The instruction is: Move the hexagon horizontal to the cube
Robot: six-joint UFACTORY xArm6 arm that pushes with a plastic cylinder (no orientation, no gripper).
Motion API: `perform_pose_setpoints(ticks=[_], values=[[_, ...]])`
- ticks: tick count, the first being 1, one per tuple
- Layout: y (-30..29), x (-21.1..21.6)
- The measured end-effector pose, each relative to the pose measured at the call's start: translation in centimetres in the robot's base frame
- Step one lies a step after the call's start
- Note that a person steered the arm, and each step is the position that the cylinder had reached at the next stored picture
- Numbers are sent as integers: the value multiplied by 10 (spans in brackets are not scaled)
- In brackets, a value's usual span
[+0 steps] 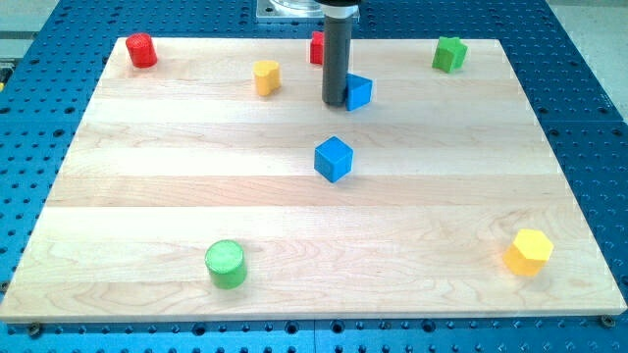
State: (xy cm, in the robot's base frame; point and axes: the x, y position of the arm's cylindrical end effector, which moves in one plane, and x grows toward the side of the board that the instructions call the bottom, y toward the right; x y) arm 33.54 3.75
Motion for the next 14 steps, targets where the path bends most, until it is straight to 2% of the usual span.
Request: perform_pose_setpoints(ticks=[1,2,3,4,5,6,7,8,9,10,11,12,13,14], values=[[103,35],[178,104],[243,182],[289,236],[183,260],[82,242],[167,240],[95,208],[14,206],[95,186],[93,152],[31,146],[4,103],[-16,91]])
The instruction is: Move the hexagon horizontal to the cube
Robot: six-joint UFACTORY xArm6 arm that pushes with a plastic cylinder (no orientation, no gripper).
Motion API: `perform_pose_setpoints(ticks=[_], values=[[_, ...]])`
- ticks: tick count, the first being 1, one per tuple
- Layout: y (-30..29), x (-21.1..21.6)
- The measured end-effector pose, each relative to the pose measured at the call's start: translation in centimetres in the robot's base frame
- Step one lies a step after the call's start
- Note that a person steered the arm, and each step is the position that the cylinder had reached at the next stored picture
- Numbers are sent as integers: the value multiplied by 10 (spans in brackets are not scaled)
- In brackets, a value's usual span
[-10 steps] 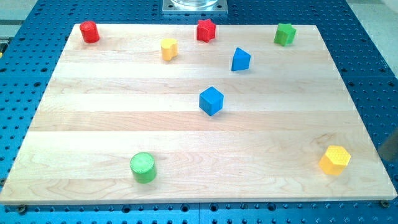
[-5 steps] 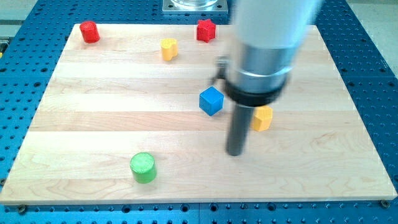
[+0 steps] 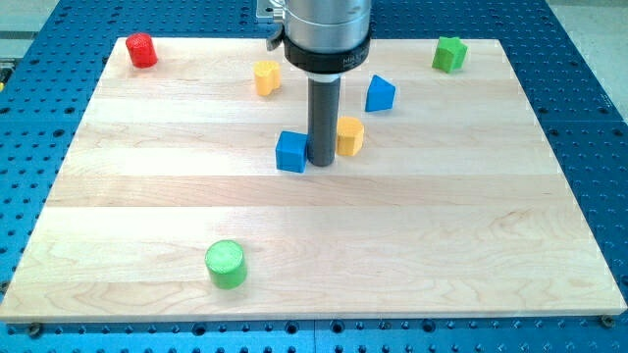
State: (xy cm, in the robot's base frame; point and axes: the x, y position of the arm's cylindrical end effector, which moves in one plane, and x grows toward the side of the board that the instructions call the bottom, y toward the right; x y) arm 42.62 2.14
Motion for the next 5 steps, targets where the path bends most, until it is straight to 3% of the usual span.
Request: perform_pose_setpoints(ticks=[1,2,4,5], values=[[101,-13],[100,-31],[-37,-43],[20,-68]])
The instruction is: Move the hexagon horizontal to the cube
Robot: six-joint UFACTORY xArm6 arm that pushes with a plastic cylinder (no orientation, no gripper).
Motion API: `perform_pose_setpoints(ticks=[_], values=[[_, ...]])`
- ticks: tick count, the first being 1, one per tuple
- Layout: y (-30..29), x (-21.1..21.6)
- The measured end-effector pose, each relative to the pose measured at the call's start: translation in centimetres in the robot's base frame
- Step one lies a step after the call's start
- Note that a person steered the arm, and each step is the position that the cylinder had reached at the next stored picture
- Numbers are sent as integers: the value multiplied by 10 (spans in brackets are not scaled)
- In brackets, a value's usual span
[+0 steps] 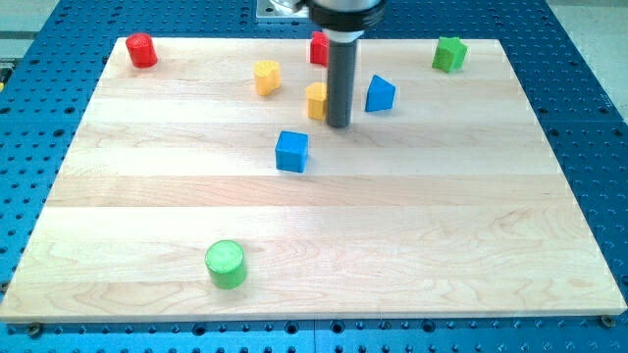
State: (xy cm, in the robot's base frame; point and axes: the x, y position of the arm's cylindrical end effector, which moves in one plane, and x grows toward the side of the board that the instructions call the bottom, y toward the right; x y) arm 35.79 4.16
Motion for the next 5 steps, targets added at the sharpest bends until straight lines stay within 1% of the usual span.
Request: perform_pose_setpoints(ticks=[2,3,4,5], values=[[-55,-17],[-44,-52],[-73,-53],[-52,-77]])
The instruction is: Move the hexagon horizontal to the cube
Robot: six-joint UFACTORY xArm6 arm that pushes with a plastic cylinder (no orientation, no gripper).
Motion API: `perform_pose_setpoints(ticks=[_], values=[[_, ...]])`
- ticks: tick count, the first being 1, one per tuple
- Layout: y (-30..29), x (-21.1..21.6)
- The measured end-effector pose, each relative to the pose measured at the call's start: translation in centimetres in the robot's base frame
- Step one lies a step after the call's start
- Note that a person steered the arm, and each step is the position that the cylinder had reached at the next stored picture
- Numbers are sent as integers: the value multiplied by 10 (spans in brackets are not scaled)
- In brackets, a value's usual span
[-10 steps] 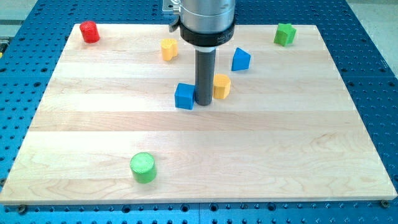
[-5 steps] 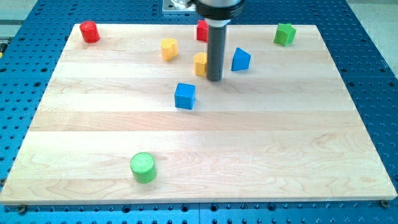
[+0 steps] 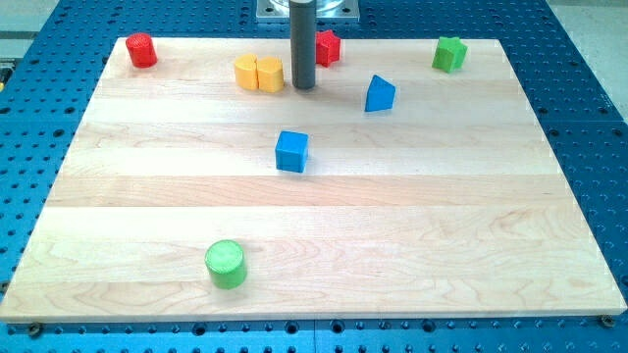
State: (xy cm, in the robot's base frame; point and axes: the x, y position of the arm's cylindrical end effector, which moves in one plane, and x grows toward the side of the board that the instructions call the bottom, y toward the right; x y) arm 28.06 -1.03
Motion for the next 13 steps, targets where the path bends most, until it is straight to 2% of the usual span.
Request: perform_pose_setpoints(ticks=[1,2,3,4,5,6,7,8,9,10,11,12,13], values=[[-32,-11],[-91,22],[-151,96],[-178,120],[-134,68],[-161,44],[-212,75],[-230,113],[-151,89],[-149,109],[-167,147],[-170,148],[-138,161]])
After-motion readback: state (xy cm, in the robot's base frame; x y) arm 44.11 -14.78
